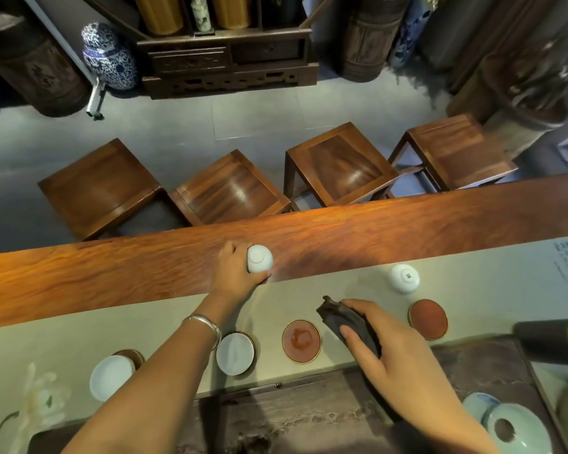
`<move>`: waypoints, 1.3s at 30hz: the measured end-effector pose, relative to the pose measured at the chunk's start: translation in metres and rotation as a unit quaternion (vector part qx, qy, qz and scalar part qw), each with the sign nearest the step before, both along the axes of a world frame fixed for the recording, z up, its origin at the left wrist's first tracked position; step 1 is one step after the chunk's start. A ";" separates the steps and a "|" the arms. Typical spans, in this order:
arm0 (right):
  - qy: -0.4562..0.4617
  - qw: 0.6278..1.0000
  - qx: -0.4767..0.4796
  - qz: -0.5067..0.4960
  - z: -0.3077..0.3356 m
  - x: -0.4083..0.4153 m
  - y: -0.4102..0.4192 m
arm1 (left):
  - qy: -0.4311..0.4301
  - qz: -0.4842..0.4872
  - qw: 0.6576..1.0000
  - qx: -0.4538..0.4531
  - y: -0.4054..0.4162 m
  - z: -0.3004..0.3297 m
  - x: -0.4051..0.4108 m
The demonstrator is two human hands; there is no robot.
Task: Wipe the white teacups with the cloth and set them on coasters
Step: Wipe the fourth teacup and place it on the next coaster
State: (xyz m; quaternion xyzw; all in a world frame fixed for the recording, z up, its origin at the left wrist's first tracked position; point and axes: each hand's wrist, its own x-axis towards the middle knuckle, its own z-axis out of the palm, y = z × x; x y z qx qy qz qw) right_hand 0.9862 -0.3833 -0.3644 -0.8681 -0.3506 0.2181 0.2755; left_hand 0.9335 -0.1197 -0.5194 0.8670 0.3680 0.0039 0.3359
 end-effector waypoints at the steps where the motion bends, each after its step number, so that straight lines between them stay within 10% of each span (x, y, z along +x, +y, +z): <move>1: -0.001 1.000 0.000 0.001 0.001 0.000 0.000 | -0.002 0.007 1.000 -0.001 0.000 0.000 0.000; 39: -0.136 0.973 0.173 0.065 0.112 -0.142 -0.076 | -0.161 -0.138 0.976 -0.041 -0.185 0.214 -0.204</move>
